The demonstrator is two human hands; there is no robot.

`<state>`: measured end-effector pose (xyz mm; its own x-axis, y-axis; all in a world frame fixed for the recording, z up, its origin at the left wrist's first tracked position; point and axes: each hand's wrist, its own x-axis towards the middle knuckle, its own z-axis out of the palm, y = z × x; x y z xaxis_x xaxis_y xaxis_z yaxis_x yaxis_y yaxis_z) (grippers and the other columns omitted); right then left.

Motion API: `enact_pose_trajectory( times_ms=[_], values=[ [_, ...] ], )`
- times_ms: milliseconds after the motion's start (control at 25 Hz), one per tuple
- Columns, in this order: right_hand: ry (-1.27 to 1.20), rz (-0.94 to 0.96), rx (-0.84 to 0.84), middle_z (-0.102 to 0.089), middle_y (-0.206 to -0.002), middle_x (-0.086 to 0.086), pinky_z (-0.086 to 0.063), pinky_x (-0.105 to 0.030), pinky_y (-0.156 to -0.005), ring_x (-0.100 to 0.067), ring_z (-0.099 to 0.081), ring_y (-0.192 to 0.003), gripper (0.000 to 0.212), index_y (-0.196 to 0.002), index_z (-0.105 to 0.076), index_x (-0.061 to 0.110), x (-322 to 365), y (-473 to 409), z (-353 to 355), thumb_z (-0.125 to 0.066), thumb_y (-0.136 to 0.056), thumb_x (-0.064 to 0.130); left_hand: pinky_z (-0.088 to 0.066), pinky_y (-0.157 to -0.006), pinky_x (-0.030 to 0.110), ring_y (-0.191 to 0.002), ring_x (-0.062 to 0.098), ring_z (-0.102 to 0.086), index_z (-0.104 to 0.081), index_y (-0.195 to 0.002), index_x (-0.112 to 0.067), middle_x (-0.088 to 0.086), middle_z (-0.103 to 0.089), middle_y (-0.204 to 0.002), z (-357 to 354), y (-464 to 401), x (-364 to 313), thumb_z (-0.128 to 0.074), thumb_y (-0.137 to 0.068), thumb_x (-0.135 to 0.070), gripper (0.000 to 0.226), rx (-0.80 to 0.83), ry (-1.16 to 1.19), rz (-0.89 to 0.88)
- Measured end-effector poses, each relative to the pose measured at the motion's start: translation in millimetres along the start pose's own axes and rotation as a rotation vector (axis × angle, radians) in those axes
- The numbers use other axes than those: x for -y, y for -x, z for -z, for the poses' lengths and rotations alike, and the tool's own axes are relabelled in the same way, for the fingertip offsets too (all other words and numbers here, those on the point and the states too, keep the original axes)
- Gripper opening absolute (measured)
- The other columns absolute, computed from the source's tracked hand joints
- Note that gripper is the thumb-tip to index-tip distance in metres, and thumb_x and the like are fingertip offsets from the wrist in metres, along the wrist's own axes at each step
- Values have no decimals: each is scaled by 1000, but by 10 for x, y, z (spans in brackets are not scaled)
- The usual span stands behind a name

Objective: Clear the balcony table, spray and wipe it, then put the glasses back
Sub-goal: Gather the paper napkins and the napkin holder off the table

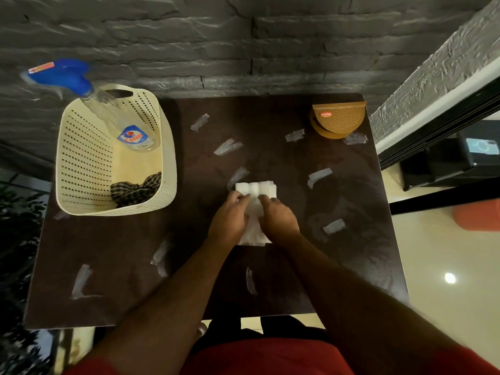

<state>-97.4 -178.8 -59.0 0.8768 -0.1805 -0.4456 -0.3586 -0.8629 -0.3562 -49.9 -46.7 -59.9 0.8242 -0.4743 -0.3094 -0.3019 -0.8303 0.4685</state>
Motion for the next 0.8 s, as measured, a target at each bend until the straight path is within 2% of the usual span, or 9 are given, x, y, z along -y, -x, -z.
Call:
enact_pose_trajectory(
  times_ms=[80,200,440,520,600,680,800],
  values=[
    [22,34,25,-54,-123,-15,-54,-43,-83,-34,-61,-104,63,-144,-34,17,-6,-39,19,-65,-89,25,-47,-95,35,-116,21,-48,-35,-142,-20,6,-34,-142,-28,-100,56,-60,-89,-20,59,94,-132,-33],
    [67,38,120,-49,-130,-16,-50,-44,-88,-36,-56,-113,79,-146,-28,15,-5,-99,19,-74,-83,28,-47,-94,37,-113,23,-47,-35,-139,-19,6,-32,-137,-56,-187,133,-66,-86,-27,62,175,-201,-33],
    [55,18,144,-49,-132,-16,-50,-43,-94,-34,-55,-116,81,-147,-26,14,18,-123,19,-74,-83,28,-45,-97,37,-116,23,-45,-32,-144,-19,6,-32,-138,-21,-161,129,-66,-86,-30,68,168,-226,-67],
    [16,-3,122,-51,-132,-15,-52,-42,-93,-33,-57,-116,74,-146,-31,17,-7,-133,109,-71,-86,32,-45,-97,34,-119,21,-45,-35,-142,-23,3,-36,-138,-12,-83,124,-64,-87,-30,62,85,-169,-65],
    [-43,-59,-1,-56,-128,-12,-54,-39,-88,-28,-61,-109,58,-139,-42,18,-94,-177,274,-66,-89,34,-44,-99,32,-123,19,-45,-43,-138,-22,1,-40,-138,-6,-9,118,-60,-90,-30,52,-8,-103,-50],
    [-82,-105,-98,-60,-117,-9,-55,-37,-82,-23,-63,-98,37,-125,-54,19,-187,-267,462,-62,-91,32,-41,-102,31,-124,19,-46,-49,-135,-20,1,-44,-137,12,-1,60,-56,-92,-30,44,-59,-54,-56],
    [-129,-98,-103,-61,-105,-6,-55,-33,-74,-17,-62,-85,15,-105,-60,19,-254,-396,687,-59,-92,28,-36,-100,26,-122,16,-46,-52,-132,-20,0,-47,-135,110,-179,-205,-52,-94,-27,38,-110,-16,-125]
  ],
)
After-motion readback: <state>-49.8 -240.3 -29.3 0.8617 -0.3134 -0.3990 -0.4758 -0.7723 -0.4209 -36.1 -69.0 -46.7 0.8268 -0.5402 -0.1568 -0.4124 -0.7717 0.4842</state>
